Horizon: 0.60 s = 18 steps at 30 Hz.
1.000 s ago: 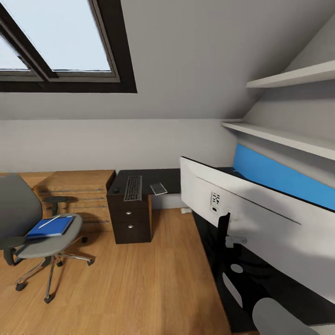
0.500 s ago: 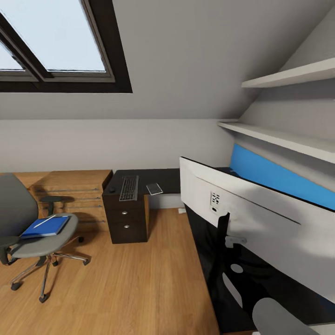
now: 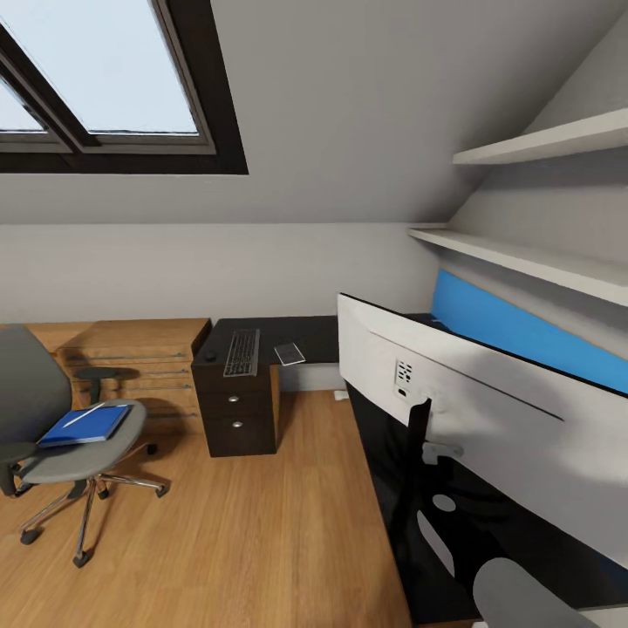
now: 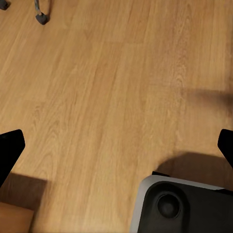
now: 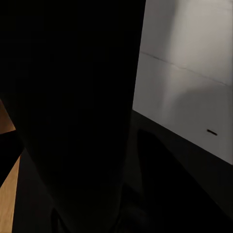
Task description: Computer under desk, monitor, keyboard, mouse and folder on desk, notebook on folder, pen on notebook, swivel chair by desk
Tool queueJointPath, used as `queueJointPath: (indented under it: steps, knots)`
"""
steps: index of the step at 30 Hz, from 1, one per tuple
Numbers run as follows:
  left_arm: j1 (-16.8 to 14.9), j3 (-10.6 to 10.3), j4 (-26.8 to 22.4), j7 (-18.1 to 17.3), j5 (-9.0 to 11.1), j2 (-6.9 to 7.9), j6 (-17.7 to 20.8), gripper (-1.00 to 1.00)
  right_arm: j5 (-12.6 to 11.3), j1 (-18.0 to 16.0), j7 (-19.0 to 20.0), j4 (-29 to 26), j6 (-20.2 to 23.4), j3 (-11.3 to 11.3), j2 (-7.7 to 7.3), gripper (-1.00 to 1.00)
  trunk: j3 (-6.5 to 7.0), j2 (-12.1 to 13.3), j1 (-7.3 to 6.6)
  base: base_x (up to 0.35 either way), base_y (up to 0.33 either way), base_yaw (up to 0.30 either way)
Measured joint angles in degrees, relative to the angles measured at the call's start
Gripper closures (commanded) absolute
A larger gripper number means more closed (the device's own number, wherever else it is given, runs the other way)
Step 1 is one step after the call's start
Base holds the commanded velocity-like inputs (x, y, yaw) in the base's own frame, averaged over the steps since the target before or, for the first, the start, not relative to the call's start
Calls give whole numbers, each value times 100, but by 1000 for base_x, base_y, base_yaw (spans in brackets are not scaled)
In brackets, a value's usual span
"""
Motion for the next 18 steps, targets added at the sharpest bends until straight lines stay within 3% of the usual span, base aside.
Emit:
queueJointPath:
  steps: [13,18]
  knots:
    - [-1,9,1,3,6,13,-4,-100,-8,0,5,11,4,26,0,100,0,0,0,-6,-95,0]
    - [0,4,-5,-16,451,25,-3,-100,-13,0,2,19,-5,17,-1,100,0,0,0,-27,-167,0]
